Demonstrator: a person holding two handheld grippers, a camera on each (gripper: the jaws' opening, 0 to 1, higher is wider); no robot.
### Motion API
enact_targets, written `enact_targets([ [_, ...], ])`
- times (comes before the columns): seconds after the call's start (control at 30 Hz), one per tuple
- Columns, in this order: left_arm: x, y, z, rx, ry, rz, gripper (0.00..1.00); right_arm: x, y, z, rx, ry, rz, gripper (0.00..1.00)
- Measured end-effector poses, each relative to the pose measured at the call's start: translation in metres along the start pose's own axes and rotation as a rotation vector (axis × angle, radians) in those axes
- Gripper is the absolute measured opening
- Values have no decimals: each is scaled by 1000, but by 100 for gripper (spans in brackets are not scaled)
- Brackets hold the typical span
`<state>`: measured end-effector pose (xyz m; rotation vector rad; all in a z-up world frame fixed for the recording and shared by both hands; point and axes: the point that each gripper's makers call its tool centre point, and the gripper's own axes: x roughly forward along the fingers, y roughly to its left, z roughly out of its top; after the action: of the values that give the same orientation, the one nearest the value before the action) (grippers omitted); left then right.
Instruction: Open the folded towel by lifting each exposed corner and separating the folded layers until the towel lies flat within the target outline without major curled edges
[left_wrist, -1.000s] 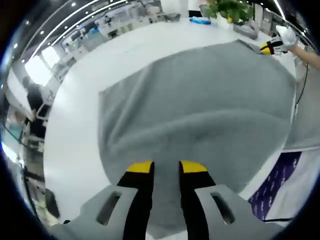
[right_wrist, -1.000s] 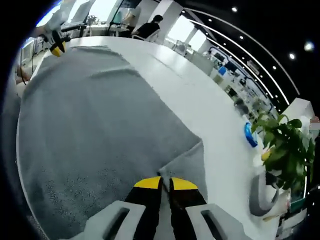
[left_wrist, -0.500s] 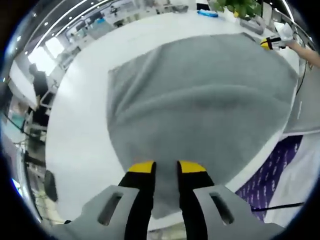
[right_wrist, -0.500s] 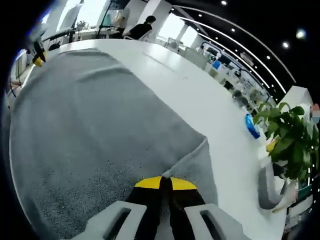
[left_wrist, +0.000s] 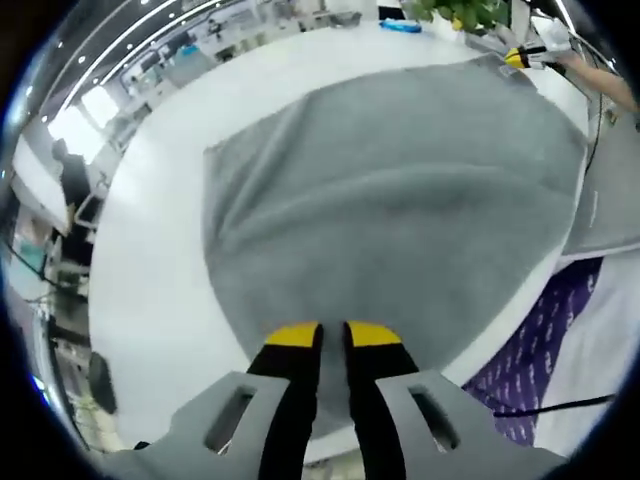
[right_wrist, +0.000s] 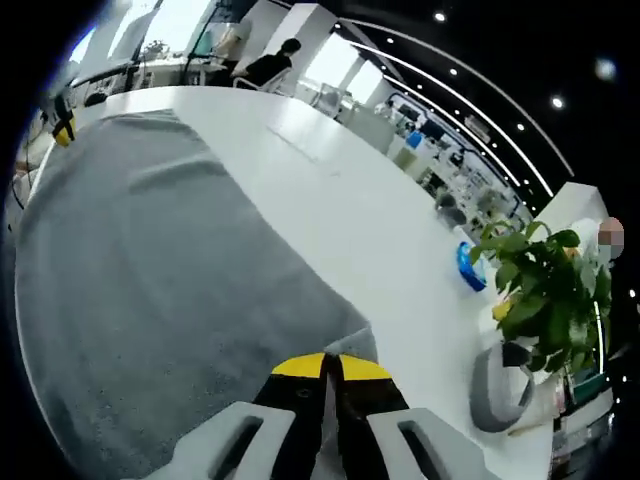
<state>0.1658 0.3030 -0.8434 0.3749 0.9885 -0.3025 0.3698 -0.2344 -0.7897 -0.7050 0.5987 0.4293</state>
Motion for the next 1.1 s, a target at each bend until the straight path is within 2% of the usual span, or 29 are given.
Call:
enact_targets([
  [0.07,0,0,0,4,1,0,9,1,-18,-2,27,7,-40,0],
  [0.23,0,1,0,-6,2,-3,9,12,-38,-13,77,47,-76,0],
  [0.8,1,0,0,-7,9,-15,9,52,-62,-53,202,162,-133,0],
  [0.87,1,0,0,-14,12,-17,9,53,-65,-56,209,165,-145,0],
  [0.93,1,0,0,-14,14,-19,9,50,-70,-54,257,143,-172,0],
  [1.1,2,1,1,-27,20,-21,10,28,-76,-45,286,98,-212,5],
])
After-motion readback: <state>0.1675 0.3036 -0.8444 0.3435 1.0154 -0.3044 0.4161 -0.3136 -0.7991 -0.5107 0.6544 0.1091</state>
